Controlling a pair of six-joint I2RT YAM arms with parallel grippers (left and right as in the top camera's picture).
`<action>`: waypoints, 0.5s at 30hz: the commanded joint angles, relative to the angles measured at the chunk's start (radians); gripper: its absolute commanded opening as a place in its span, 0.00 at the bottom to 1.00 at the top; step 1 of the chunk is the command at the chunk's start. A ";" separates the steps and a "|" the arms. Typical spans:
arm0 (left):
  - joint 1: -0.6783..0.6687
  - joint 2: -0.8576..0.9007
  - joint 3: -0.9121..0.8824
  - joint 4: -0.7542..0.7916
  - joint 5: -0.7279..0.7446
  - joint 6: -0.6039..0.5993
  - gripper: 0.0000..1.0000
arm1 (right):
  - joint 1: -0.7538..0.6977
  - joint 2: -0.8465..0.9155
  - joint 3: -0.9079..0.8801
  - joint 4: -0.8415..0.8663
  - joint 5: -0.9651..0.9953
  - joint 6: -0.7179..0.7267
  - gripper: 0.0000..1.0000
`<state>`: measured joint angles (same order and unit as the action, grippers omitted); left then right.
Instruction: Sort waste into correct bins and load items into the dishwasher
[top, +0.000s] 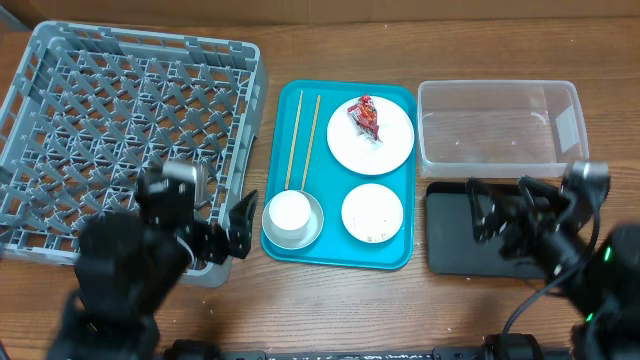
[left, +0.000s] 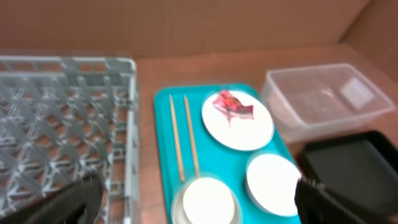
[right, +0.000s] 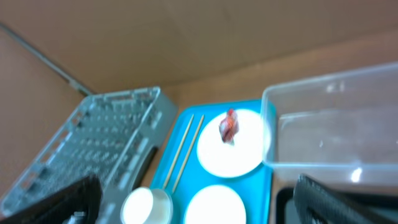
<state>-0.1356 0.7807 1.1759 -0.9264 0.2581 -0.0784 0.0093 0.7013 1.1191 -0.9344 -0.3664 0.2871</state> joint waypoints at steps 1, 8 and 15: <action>0.004 0.167 0.276 -0.180 0.039 -0.011 1.00 | 0.005 0.153 0.189 -0.111 -0.020 -0.006 1.00; 0.004 0.370 0.490 -0.437 0.177 -0.057 1.00 | 0.005 0.348 0.280 -0.120 -0.137 0.054 1.00; 0.005 0.501 0.484 -0.561 0.045 -0.051 0.81 | 0.245 0.509 0.274 -0.137 -0.291 0.056 0.82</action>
<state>-0.1356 1.2449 1.6459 -1.4700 0.3889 -0.1123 0.1009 1.1675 1.3769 -1.0687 -0.6109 0.3386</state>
